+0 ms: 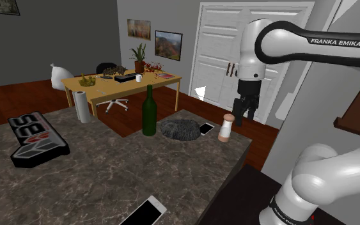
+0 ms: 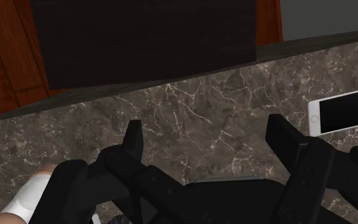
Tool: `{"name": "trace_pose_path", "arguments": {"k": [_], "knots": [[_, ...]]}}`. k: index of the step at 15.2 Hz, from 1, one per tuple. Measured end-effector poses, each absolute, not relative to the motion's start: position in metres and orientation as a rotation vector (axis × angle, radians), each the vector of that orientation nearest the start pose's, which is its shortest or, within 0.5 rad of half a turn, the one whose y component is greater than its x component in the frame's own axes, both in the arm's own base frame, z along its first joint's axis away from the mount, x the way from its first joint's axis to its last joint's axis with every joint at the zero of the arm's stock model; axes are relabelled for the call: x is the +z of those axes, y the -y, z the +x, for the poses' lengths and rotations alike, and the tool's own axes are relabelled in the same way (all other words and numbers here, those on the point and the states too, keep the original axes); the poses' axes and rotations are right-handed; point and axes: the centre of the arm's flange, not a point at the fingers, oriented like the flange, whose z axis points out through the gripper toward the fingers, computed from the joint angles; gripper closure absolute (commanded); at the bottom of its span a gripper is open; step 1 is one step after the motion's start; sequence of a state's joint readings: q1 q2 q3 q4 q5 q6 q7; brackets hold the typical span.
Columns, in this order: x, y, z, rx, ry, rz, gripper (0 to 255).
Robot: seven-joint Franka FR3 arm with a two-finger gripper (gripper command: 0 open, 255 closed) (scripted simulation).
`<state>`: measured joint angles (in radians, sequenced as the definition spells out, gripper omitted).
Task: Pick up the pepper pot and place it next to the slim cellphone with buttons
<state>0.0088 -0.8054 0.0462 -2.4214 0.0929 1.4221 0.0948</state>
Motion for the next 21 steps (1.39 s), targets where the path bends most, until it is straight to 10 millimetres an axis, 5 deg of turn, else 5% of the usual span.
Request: {"name": "trace_pose_path", "arguments": {"k": [4, 21], "knots": [[0.546, -0.008, 0.294, 0.302, -0.065, -3.083, 0], [0.471, 0.157, 0.411, 0.268, 0.077, -3.116, 0]]}}
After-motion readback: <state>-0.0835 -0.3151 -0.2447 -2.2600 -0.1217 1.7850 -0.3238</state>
